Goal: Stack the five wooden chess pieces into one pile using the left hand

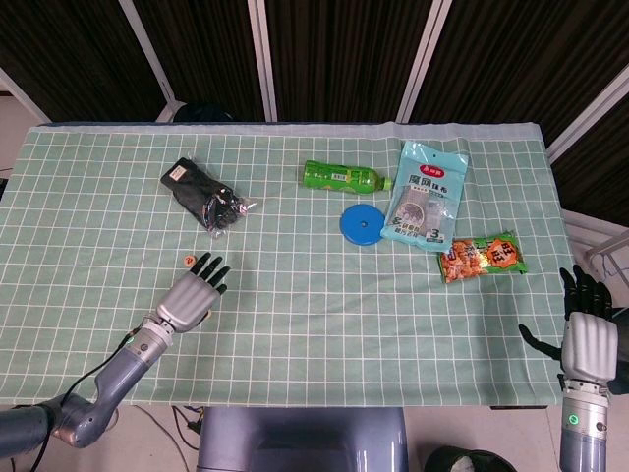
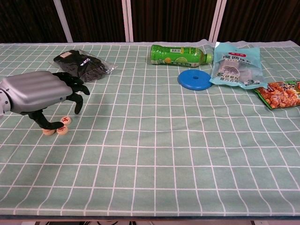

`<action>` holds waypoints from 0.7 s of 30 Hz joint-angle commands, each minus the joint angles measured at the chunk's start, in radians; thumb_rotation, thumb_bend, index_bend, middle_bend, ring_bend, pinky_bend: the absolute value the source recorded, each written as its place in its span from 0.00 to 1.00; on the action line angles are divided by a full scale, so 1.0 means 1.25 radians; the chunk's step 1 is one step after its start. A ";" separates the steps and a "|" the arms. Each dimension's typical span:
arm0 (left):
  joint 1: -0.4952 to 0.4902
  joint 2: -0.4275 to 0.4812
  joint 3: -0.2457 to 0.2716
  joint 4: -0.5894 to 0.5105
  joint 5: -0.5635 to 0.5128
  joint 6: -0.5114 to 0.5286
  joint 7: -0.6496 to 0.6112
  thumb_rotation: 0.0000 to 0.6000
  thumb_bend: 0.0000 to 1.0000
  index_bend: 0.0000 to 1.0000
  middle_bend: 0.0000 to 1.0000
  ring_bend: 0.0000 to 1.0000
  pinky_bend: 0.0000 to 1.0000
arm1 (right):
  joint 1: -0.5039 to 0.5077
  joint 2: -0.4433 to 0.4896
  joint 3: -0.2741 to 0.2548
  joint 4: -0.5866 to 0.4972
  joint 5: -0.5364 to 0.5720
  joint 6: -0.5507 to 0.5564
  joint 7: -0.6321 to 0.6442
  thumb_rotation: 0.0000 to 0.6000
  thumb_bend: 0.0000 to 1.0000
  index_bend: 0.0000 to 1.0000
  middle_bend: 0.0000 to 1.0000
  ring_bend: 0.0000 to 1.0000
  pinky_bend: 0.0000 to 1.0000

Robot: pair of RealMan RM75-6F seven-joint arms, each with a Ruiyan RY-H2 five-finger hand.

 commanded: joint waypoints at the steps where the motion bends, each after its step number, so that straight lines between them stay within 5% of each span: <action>1: 0.004 0.004 0.009 -0.002 0.012 0.004 -0.006 1.00 0.29 0.42 0.11 0.00 0.08 | 0.000 0.000 0.000 0.000 0.001 -0.001 0.000 1.00 0.25 0.06 0.00 0.02 0.00; 21: 0.017 0.003 0.039 0.021 0.056 0.008 -0.042 1.00 0.29 0.43 0.11 0.00 0.08 | -0.001 -0.001 0.009 -0.003 0.015 0.000 -0.001 1.00 0.25 0.06 0.00 0.02 0.00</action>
